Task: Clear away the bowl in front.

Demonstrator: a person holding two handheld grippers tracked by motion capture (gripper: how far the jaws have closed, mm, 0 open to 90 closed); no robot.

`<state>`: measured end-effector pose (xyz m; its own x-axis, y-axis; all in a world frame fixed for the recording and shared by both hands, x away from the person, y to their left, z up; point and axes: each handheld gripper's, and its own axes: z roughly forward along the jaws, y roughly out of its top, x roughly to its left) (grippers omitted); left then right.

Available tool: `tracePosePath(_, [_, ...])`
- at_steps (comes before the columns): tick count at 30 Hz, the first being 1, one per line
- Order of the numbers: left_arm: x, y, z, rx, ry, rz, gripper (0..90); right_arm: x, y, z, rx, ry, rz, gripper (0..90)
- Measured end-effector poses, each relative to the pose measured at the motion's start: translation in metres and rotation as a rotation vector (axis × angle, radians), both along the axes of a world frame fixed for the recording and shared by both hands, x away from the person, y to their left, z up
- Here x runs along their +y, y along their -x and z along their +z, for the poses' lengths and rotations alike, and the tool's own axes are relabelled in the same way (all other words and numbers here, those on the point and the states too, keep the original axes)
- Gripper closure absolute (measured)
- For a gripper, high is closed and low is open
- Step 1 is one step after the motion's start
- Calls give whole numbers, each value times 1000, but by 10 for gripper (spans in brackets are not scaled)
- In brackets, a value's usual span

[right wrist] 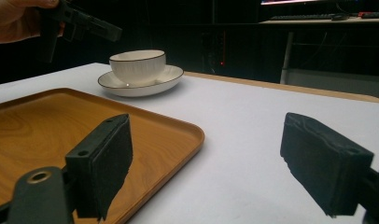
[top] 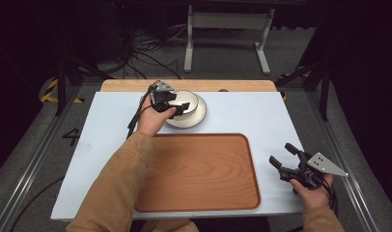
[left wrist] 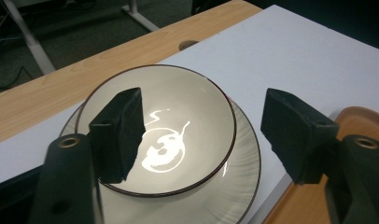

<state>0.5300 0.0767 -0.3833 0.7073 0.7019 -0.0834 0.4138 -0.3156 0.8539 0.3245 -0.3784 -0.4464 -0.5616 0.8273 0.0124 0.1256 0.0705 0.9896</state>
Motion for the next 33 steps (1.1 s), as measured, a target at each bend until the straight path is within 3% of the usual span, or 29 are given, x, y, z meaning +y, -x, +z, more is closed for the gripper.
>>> tracePosePath(12, [-12, -4, -14, 65, 6, -85, 430, -4, 2, 0, -3, -21, 8, 209])
tracePosePath(23, [-16, -9, -23, 134, -68, -106, 435, -4, 1, 0, 7, -37, 31, 238])
tracePosePath(24, [-17, -10, -24, 141, -93, -108, 436, -4, 1, 0, 10, -44, 33, 233])
tracePosePath(27, [-19, -11, -27, 145, -99, -105, 436, -4, 1, -1, 13, -48, 32, 232])
tracePosePath(28, [-20, -12, -30, 147, -125, -93, 437, -4, 1, -1, 14, -49, 32, 230])
tracePosePath(30, [-20, -13, -31, 141, -135, -90, 441, -4, 1, -1, 15, -50, 32, 227])
tracePosePath(33, [-22, -14, -34, 129, -148, -104, 498, -5, 0, -2, 23, -56, 35, 220])
